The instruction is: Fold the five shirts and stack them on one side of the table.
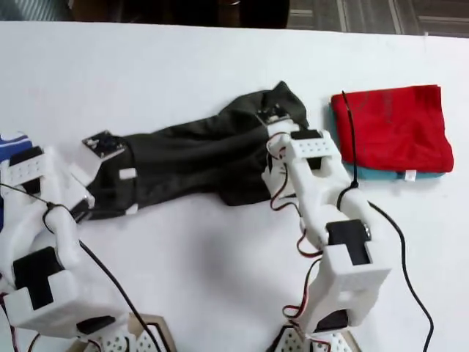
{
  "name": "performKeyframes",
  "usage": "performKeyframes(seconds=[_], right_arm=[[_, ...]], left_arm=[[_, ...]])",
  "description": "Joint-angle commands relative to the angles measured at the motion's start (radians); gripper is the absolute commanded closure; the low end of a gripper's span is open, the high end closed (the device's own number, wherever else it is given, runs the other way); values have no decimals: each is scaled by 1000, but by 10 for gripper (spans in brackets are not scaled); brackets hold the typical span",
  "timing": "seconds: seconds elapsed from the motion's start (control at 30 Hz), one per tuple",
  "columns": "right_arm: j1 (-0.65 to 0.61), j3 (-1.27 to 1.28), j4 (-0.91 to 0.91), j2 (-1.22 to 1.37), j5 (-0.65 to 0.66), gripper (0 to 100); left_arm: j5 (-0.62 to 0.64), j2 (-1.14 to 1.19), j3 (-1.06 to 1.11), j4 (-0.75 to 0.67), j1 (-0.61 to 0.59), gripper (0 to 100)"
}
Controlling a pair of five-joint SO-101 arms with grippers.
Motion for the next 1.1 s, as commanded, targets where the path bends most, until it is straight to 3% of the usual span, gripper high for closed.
performKeyframes(seconds=[0.0,0.07,0.3,0.5,0.83,1.07], right_arm=[[7,-35,-12,13,-8,878],[12,-37,-12,12,-9,987],[13,-32,53,-31,-3,979],[5,-17,104,-286,41,979],[12,58,82,-697,112,979],[15,54,31,-937,110,980]], left_arm=[[9,-54,-2,-8,-5,975],[9,-54,-2,-8,-3,975],[9,-54,-2,-8,-3,975],[74,-57,-13,26,31,975],[261,-166,-288,362,201,975],[315,-397,-435,485,216,975]])
